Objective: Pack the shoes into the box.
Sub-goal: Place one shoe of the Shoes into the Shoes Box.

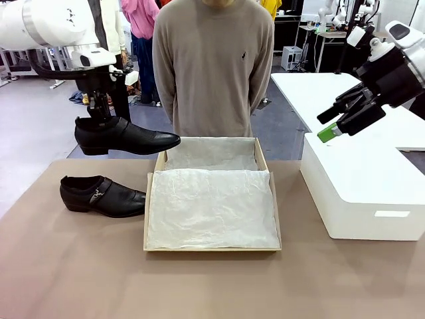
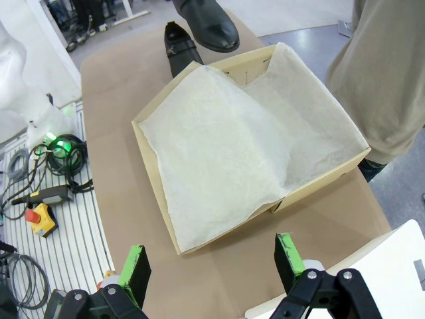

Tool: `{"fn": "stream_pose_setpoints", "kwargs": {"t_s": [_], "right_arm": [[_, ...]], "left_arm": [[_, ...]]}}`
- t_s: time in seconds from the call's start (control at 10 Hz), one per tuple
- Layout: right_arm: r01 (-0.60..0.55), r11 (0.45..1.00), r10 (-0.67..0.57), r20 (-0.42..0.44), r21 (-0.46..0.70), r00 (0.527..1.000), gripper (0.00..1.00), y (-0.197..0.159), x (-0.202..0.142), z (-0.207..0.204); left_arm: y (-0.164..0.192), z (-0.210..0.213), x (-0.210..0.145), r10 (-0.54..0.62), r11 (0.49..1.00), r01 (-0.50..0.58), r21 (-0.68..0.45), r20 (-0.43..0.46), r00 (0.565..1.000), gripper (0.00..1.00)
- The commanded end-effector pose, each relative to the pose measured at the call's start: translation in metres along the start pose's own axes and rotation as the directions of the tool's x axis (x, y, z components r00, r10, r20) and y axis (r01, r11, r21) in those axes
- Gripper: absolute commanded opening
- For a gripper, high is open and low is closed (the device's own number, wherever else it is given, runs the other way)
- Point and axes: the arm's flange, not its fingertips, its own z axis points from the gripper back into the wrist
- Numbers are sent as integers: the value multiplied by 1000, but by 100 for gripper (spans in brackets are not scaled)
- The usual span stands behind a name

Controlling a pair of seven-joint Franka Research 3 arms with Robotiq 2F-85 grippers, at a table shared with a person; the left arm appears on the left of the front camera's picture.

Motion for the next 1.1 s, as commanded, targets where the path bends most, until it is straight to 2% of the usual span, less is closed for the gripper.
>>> {"fn": "stream_pose_setpoints", "kwargs": {"t_s": [0.0, 0.5, 0.7, 1.0], "right_arm": [[-22, 1000, 21, 33, 11, 999, 100, -2, 1, -2], [-22, 1000, 21, 33, 11, 999, 100, -2, 1, -2], [-22, 1000, 21, 33, 11, 999, 100, -2, 1, -2], [-22, 1000, 21, 33, 11, 999, 100, -2, 1, -2]], "left_arm": [[-4, 11, 25, 21, 999, -21, 36, -7, 1000, 0], [-4, 4, 110, 14, 1000, -14, -2, -23, 1000, 0], [6, 4, 138, -6, 999, 7, 42, -29, 1000, 0], [26, 6, 165, 14, 1000, -14, 8, -12, 1000, 0]]}}
